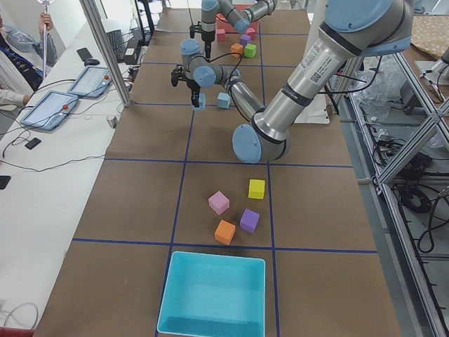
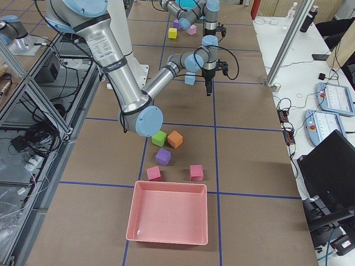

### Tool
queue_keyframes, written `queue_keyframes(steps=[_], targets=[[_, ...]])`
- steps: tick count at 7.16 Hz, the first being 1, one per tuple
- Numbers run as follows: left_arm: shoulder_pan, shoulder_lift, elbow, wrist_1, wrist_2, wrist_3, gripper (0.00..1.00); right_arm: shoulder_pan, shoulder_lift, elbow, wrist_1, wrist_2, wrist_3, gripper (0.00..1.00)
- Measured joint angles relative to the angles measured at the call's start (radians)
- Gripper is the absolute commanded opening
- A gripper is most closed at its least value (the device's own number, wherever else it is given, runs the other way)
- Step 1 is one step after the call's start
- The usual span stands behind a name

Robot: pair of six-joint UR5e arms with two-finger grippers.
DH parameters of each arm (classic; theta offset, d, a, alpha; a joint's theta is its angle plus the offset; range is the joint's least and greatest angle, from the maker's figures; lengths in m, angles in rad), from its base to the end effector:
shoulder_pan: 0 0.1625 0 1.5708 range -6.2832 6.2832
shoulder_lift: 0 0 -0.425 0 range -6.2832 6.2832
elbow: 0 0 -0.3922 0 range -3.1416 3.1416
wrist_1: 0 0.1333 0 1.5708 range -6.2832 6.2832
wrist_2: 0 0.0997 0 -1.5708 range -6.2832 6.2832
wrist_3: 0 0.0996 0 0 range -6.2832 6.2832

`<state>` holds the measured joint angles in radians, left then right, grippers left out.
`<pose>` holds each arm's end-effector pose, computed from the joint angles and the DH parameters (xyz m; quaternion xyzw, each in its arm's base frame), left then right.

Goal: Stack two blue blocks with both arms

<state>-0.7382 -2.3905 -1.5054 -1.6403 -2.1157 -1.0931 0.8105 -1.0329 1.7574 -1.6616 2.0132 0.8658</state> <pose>0.4826 -0.5495 0.1687 0.0178 0.4573 -0.0078 0.8891 -0.3788 -0.5299 0.2810 0.0575 -0.3641 -0.0194 0.9294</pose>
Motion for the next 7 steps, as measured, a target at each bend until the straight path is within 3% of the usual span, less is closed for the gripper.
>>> queue_keyframes(steps=[7], targets=[[0.102,-0.125,0.069,0.049,0.097,-0.036,0.51,0.008,-0.016,0.019,0.000,0.001,-0.004,1.00]])
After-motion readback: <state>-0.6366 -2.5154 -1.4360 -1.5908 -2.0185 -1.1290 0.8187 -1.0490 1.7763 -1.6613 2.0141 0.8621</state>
